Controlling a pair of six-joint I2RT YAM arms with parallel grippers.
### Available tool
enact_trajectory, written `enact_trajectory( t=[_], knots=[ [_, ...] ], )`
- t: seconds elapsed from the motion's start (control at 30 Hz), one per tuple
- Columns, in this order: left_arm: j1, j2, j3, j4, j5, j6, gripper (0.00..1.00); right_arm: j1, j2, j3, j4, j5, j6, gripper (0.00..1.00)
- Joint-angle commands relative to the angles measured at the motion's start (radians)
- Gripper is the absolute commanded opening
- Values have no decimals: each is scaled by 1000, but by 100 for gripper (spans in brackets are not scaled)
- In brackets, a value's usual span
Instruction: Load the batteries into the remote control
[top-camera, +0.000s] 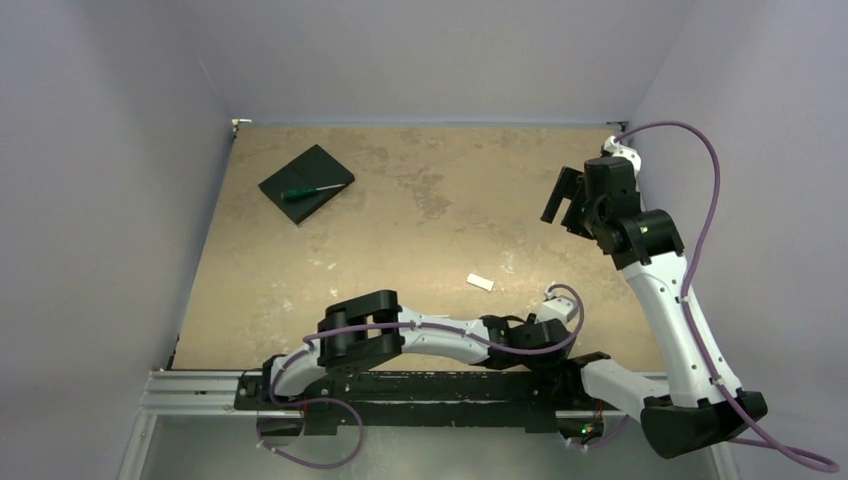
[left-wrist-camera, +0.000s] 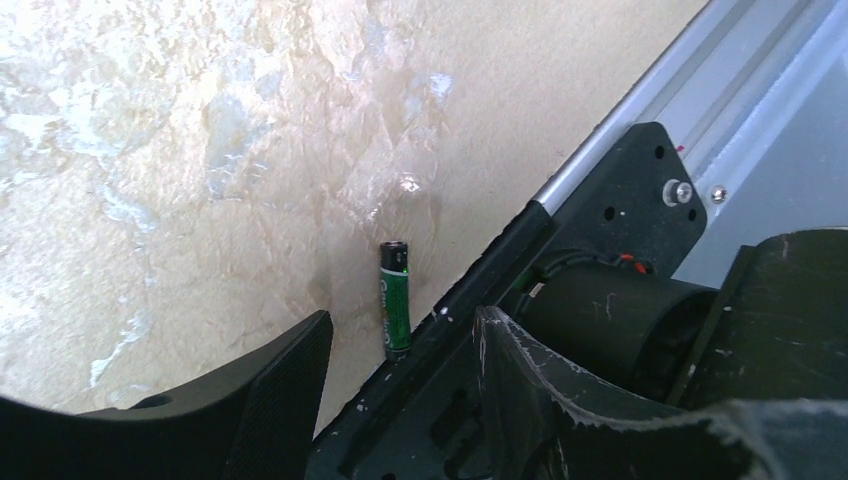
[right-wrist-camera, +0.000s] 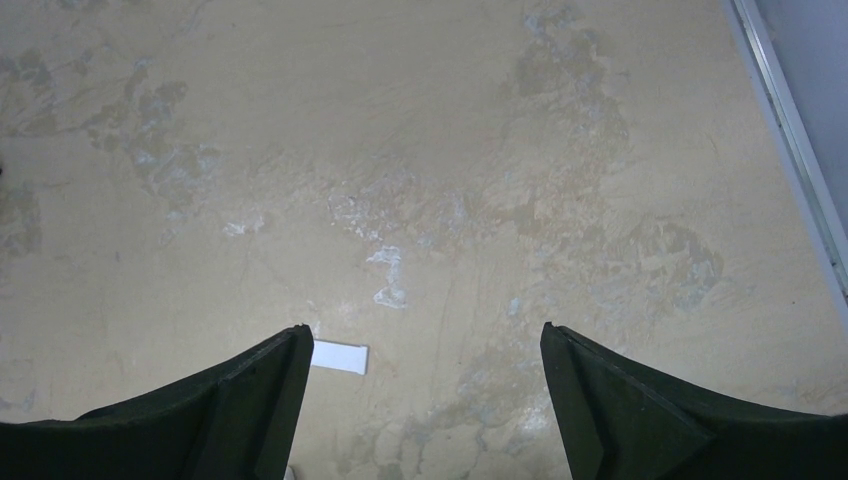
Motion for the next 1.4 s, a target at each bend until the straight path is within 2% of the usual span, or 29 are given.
enact_trajectory(
  t=[0.0,0.4,0.9,1.37],
  knots=[
    [-17,67,50,-111,-69,42,55,-5,-18,-9,17,-8,-20,94],
    [-32,145,89,-166,-125,50,47,-5,-25,-29,27,-10,-23,94],
    [-63,125,-41,-200,-156,35,39,-5,-33,-62,44,-32,-14,94],
    [-80,183,-34,-294,-181,35,36,-6,-41,-59,36,-50,-7,95]
  ],
)
